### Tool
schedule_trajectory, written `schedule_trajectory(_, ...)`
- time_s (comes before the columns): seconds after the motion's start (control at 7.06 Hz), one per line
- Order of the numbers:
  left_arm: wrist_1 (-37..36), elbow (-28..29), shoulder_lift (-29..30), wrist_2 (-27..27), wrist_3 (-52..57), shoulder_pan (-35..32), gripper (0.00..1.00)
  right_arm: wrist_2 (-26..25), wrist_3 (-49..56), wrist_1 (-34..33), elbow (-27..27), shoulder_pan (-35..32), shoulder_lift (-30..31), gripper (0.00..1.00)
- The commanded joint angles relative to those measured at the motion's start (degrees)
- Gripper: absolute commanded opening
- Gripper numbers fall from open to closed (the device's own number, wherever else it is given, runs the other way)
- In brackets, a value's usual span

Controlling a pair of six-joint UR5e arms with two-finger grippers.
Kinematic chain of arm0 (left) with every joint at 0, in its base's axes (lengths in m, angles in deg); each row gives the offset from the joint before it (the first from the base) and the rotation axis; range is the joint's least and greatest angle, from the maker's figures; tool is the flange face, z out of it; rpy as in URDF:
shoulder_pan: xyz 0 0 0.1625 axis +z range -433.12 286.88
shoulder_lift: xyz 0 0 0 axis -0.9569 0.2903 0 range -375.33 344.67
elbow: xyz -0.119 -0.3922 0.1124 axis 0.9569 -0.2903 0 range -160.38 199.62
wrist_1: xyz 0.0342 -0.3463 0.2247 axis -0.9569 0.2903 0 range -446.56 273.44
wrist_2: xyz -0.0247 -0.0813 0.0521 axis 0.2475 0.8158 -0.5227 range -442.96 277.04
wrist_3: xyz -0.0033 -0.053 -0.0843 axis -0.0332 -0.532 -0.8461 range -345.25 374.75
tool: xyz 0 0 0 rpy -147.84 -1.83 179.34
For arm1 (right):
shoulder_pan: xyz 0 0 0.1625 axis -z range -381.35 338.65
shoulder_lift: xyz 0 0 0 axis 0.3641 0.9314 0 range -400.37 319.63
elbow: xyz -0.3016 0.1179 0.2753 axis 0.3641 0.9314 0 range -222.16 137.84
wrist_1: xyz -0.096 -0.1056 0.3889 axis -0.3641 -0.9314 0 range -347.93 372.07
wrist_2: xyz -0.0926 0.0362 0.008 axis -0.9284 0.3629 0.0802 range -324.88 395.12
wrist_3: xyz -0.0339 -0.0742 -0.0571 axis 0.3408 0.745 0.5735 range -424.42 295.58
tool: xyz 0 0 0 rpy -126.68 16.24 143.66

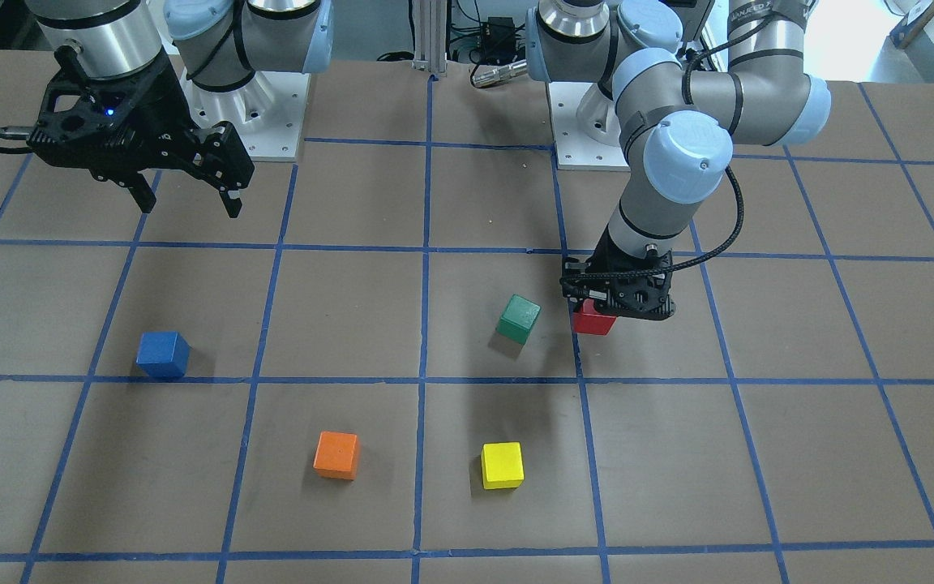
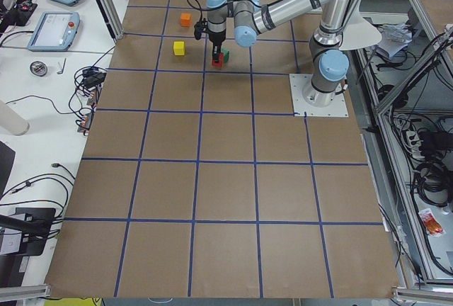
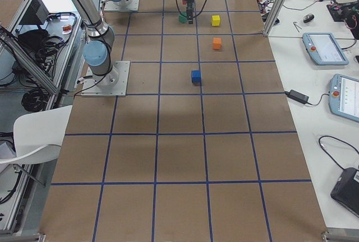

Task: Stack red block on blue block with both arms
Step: 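Carry the red cube with the left gripper toward the orange cube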

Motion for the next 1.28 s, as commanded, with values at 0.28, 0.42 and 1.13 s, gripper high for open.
schedule_trajectory(0.28, 4.3, 19.1, 11.5, 2.1, -22.5, -17.1, 0.16, 0.1, 0.1, -0.1, 0.0, -0.1, 0.0, 1.0)
schedule_trajectory(0.42, 3.5, 21.9, 14.6, 2.5, -25.6, -18.9, 0.16, 0.1, 0.1, -0.1, 0.0, 0.0, 0.0, 1.0)
schedule_trajectory(1.13, -2.7, 22.2, 23.7, 0.4, -27.9, -21.8, 0.32, 0.1, 0.1, 0.0, 0.0, -0.1, 0.0, 1.0)
